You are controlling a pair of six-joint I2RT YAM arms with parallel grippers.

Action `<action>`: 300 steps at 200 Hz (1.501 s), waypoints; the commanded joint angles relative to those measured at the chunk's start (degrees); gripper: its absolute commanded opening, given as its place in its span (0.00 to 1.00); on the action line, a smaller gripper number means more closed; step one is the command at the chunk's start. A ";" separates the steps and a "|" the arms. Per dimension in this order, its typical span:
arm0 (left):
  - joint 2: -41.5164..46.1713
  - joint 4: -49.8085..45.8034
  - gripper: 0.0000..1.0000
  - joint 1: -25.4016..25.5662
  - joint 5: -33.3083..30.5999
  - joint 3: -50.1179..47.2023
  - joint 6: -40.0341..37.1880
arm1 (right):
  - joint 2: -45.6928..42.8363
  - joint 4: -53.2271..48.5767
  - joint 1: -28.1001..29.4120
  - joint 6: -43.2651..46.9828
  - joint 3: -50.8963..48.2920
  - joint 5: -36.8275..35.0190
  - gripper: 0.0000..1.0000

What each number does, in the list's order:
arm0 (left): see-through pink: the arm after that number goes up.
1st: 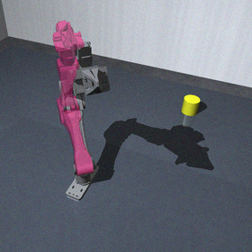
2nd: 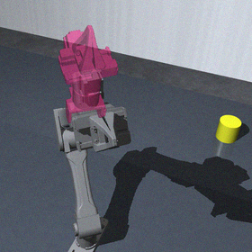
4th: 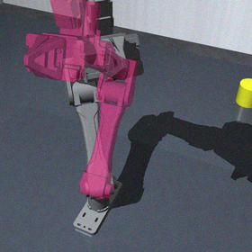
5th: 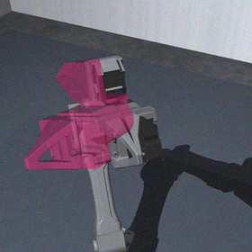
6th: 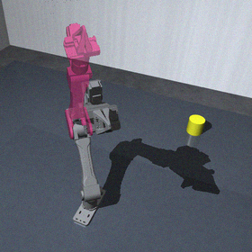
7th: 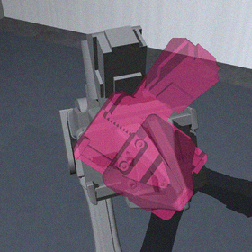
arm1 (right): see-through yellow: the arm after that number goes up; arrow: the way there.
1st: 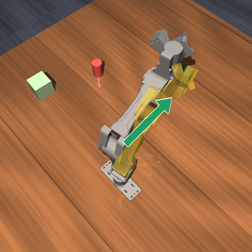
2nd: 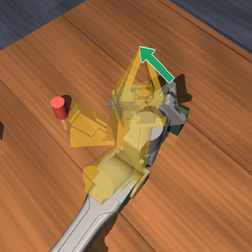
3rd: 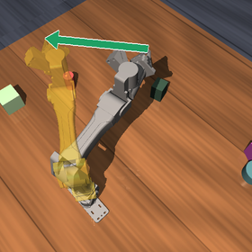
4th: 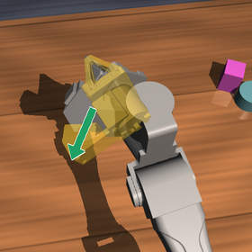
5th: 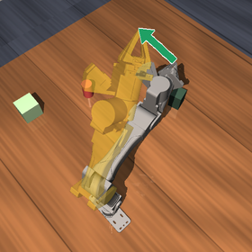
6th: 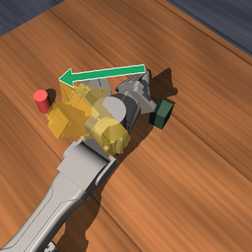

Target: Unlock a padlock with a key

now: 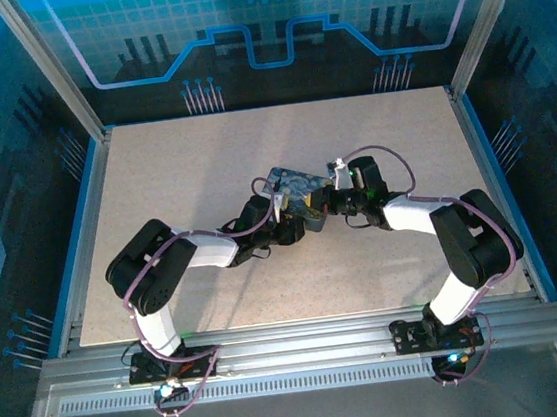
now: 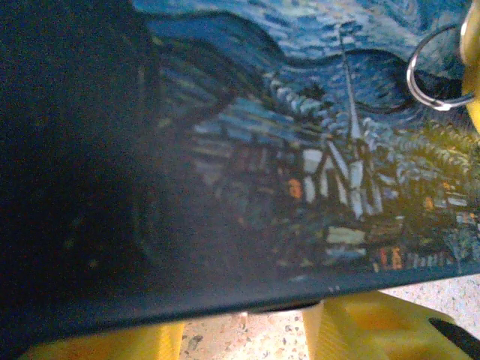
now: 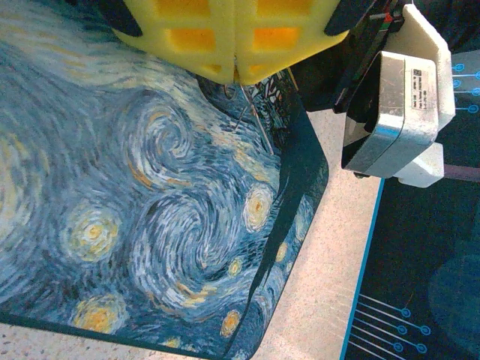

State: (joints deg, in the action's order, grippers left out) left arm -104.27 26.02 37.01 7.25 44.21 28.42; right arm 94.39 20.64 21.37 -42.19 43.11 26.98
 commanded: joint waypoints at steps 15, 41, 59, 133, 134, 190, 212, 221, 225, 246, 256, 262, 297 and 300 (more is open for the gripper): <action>-1.22 1.13 0.41 0.28 0.14 1.57 2.14 | 0.54 -7.10 1.22 -0.60 -2.37 -1.23 0.01; -1.57 0.05 0.39 0.31 0.31 2.54 2.43 | 0.61 -6.79 1.31 -0.77 -2.51 -1.15 0.01; -1.74 -0.43 0.36 0.34 0.37 2.99 2.67 | 0.45 -6.66 1.46 -0.95 -2.60 -1.15 0.01; -0.46 -0.42 0.27 0.32 2.36 3.11 4.46 | -4.09 -7.70 1.72 1.28 -0.41 -1.52 0.01; -0.39 -0.43 0.27 0.33 2.39 3.05 4.50 | -4.29 -7.71 1.73 1.35 -0.40 -1.60 0.01; 3.39 -2.50 0.26 0.29 4.39 1.99 7.17 | -16.65 -8.46 1.97 5.02 -4.87 -5.32 0.01; 5.08 -3.70 0.25 0.34 5.55 1.94 9.59 | -21.83 -10.95 2.89 7.47 -8.42 -7.01 0.01; 5.51 -3.94 0.25 0.34 6.63 2.07 10.68 | -23.55 -11.84 3.68 8.43 -10.17 -8.05 0.01; 5.64 -4.23 0.25 0.26 7.19 2.18 11.21 | -24.35 -12.28 4.08 8.80 -10.85 -8.62 0.00; 5.83 -6.42 0.25 0.28 10.11 3.46 13.74 | -28.05 -13.01 6.45 9.89 -14.50 -11.08 0.01; 5.83 -6.79 0.23 0.29 11.05 3.74 14.80 | -29.28 -12.25 7.48 9.98 -16.42 -12.06 0.00; 5.98 -6.78 0.23 0.34 11.46 3.70 15.36 | -29.73 -11.62 8.00 9.94 -17.51 -12.63 0.00; 6.93 -7.60 0.22 0.31 12.23 4.00 17.16 | -28.85 -7.02 10.53 10.00 -21.87 -15.22 0.00; 6.97 -7.75 0.22 0.29 12.28 4.04 17.26 | -28.52 -6.61 10.74 10.10 -22.05 -15.42 0.00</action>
State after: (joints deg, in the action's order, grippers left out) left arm -100.20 19.00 37.04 16.62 45.98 43.24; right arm 65.06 10.74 30.41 -33.45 23.09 14.87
